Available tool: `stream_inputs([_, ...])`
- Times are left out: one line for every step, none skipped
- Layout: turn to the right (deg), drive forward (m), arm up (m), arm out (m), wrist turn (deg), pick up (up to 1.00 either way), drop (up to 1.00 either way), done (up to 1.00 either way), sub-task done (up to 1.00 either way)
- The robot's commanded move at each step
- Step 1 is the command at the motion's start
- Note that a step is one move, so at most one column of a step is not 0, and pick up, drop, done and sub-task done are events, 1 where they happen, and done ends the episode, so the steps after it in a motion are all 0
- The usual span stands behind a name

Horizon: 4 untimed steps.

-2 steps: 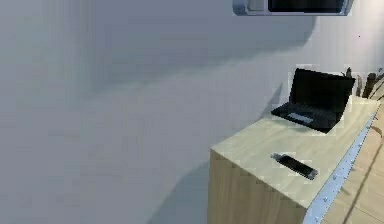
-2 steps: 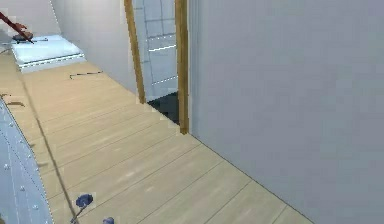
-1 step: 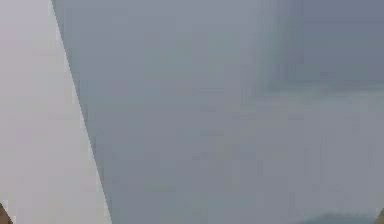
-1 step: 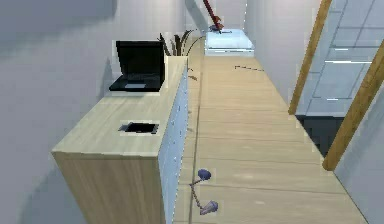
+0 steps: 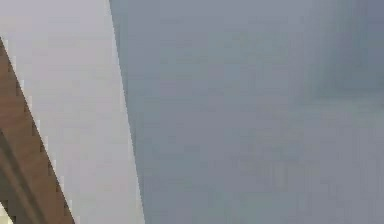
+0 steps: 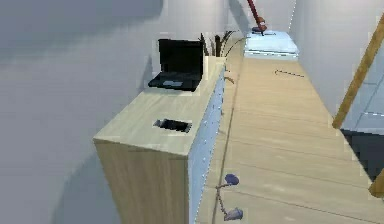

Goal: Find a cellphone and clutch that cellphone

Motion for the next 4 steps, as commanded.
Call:
stream_inputs([45.0,0.0,0.0,0.0,0.0,0.0,0.0,0.0,0.0])
stream_inputs([45.0,0.0,0.0,0.0,0.0,0.0,0.0,0.0,0.0])
stream_inputs([18.0,0.0,0.0,0.0,0.0,0.0,0.0,0.0,0.0])
stream_inputs([0.0,0.65,0.0,0.0,0.0,0.0,0.0,0.0,0.0])
